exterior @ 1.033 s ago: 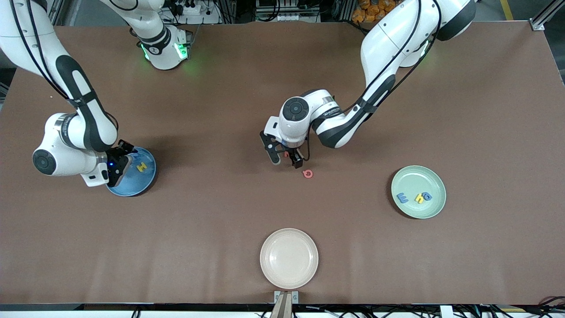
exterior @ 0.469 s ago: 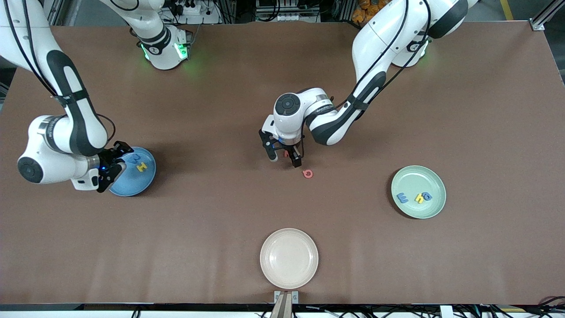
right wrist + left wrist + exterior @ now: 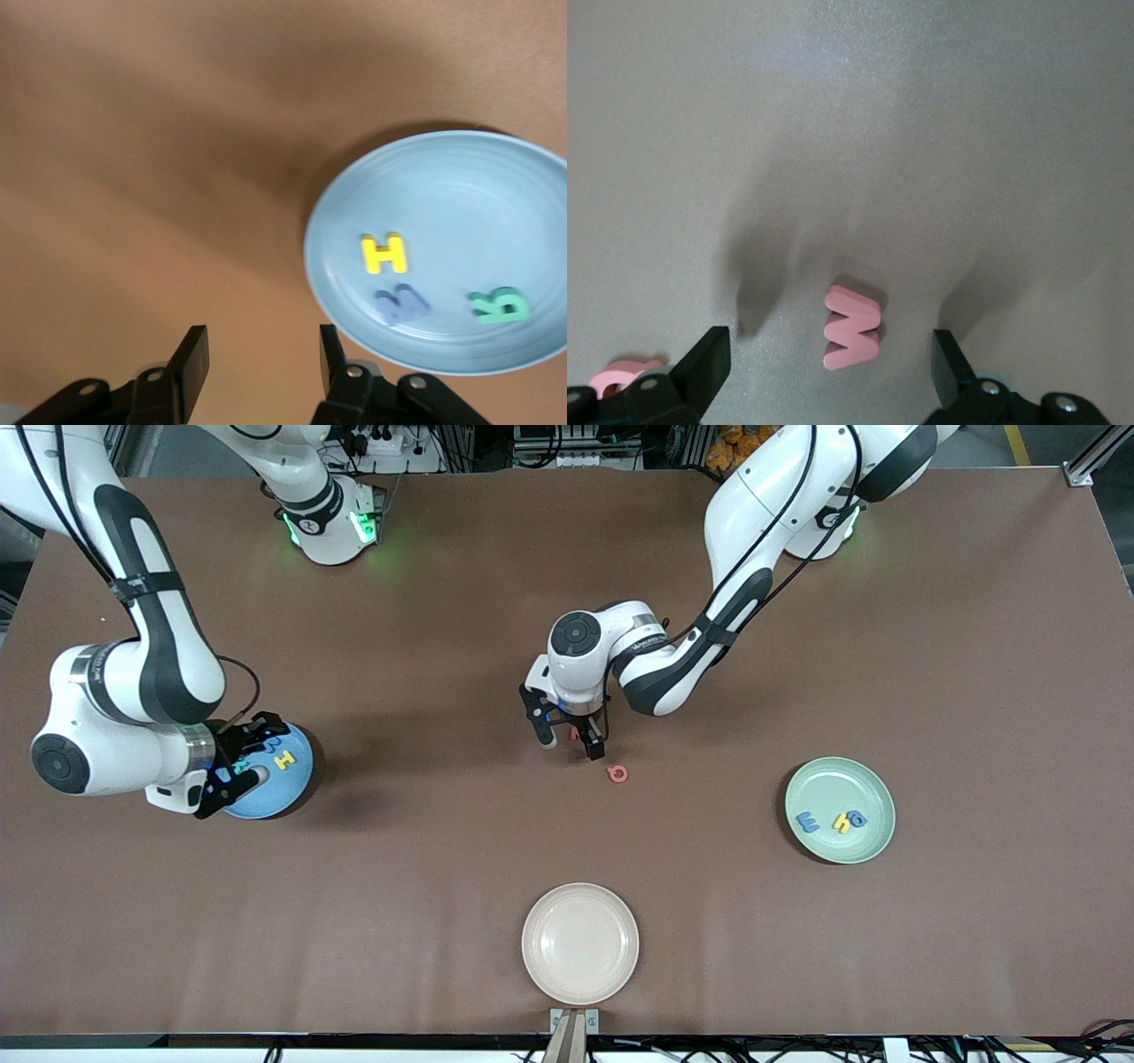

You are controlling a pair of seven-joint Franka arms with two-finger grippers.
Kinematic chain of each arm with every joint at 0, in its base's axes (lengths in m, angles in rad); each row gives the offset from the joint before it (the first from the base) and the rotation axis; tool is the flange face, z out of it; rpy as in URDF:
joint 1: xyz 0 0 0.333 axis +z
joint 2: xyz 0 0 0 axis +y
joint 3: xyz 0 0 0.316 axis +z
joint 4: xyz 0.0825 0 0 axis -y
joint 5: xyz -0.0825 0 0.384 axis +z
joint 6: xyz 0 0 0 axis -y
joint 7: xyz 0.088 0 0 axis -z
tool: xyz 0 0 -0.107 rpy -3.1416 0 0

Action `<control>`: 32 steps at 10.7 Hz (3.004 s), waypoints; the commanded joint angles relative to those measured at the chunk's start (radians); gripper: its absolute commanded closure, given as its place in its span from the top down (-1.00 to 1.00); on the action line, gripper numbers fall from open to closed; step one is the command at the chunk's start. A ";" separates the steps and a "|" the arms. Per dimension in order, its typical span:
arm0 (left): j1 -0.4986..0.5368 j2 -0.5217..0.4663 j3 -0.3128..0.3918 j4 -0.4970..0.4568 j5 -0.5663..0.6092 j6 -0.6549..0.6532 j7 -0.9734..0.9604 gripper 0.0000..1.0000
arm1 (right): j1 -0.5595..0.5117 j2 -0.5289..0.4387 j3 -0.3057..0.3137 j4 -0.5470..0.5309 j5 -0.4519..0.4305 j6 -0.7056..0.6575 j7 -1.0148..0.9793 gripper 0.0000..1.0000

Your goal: Sort uppercase to blue plate, lowercase to green plate

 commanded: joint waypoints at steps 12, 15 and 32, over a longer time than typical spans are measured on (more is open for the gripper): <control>-0.013 0.015 0.013 0.012 0.027 0.010 -0.030 -0.98 | 0.090 -0.114 0.182 -0.010 -0.046 0.103 0.690 1.00; 0.019 -0.007 0.013 0.012 0.016 0.008 -0.026 -1.00 | 0.121 -0.131 0.181 -0.045 -0.050 0.161 0.690 1.00; 0.662 -0.173 0.016 0.009 -0.079 -0.337 -0.016 0.11 | 0.525 0.117 0.170 0.083 -0.120 0.450 1.613 1.00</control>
